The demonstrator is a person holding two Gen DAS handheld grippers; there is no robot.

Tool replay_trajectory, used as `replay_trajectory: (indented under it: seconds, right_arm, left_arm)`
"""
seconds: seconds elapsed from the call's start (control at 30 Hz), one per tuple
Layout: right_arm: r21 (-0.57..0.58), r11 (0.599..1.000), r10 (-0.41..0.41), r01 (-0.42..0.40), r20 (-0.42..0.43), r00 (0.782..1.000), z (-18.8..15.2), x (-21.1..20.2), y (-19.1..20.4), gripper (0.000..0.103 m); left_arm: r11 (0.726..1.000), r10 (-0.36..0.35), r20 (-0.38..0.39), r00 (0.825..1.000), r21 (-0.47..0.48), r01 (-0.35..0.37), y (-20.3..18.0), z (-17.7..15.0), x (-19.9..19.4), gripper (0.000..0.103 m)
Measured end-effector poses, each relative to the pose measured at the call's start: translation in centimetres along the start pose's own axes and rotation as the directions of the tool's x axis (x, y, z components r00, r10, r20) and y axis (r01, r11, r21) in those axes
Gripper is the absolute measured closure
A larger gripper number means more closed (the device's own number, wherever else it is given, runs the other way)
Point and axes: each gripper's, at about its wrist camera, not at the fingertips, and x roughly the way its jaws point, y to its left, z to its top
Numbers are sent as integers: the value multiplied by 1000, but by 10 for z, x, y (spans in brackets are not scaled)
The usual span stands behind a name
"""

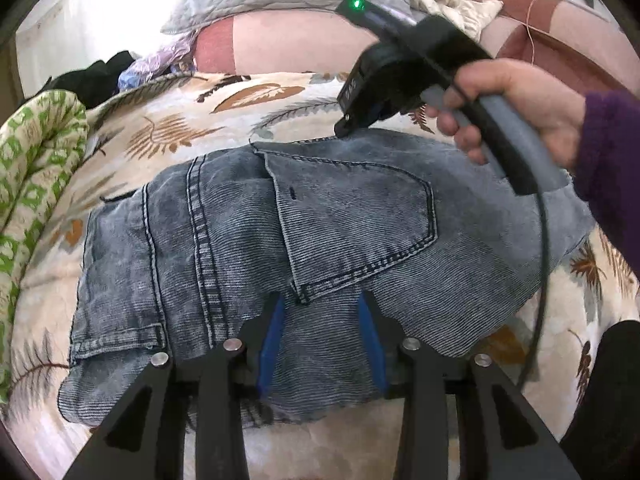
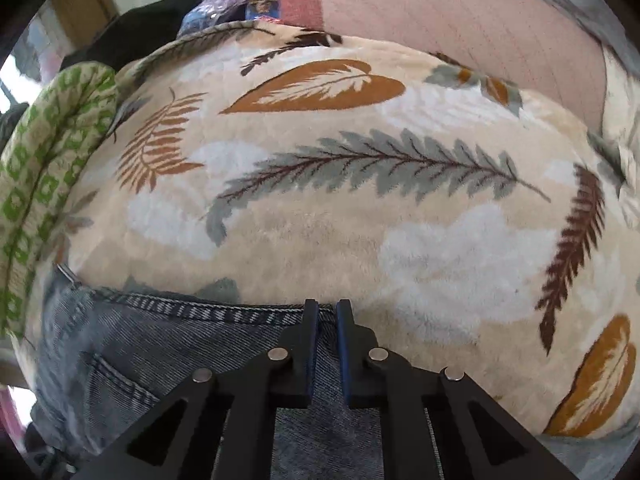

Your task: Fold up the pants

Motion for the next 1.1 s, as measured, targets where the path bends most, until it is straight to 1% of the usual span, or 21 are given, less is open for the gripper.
replay_trajectory:
  seconds: [0.07,0.13,0.17,0.23,0.27,0.3,0.37,0.4,0.47,0.5,0.6,0.7,0.8,0.87,0.97,1.1]
  right_arm:
    - [13,1000,21,-22,30,999,-2,-14,-1,90]
    - [19,999,48,-50,71,996,-8,-32,-3,90]
    - [25,997,63,-66,98,993,-15,-45,-5,87]
    - [28,997,67,-71,126,990,-25,-60,-6,83]
    - [33,997,61,-67,146,987,-37,-72,-9,78]
    - [39,997,59,-66,154,986,-42,-78,-10,73]
    - [73,996,28,-42,180,983,-66,-96,-19,49]
    - [82,996,16,-32,189,982,-74,-102,-23,42]
    - [103,994,12,-35,210,978,-95,-114,-32,42]
    - [125,991,12,-40,221,975,-112,-123,-39,42]
    - [163,986,-12,-29,240,971,-145,-140,-52,42]
    - [221,973,-2,-61,273,962,-183,-158,-68,41]
    - [274,958,4,-88,295,956,-210,-169,-83,40]
    - [308,946,6,-105,305,952,-224,-175,-92,40]
    - [356,924,9,-136,338,941,-241,-188,-107,40]
    - [384,910,4,-159,374,927,-255,-203,-122,40]
  left_arm:
    - [1000,-8,1,1000,-13,8,2,1,0,61]
    - [999,-12,6,1000,-33,12,5,2,-1,55]
    - [999,-11,9,1000,-37,11,5,2,-1,53]
    - [999,4,21,1000,-37,-3,4,3,-3,44]
    - [999,18,29,999,-34,-17,2,3,-4,33]
    - [998,50,44,998,-29,-49,1,3,-6,27]
    - [996,89,69,994,-19,-88,-2,3,-9,26]
    - [995,104,86,991,-9,-103,-3,3,-11,26]
    - [990,140,108,984,12,-142,-7,2,-13,26]
    - [986,161,110,981,25,-165,-9,1,-13,26]
    - [979,191,100,977,53,-197,-16,0,-10,26]
    - [973,207,110,972,81,-217,-25,3,-13,26]
    - [966,222,122,967,110,-236,-38,6,-19,26]
    - [965,213,128,969,126,-229,-48,6,-25,26]
    - [961,216,131,968,149,-235,-62,9,-29,26]
    - [956,209,141,968,177,-232,-81,15,-35,26]
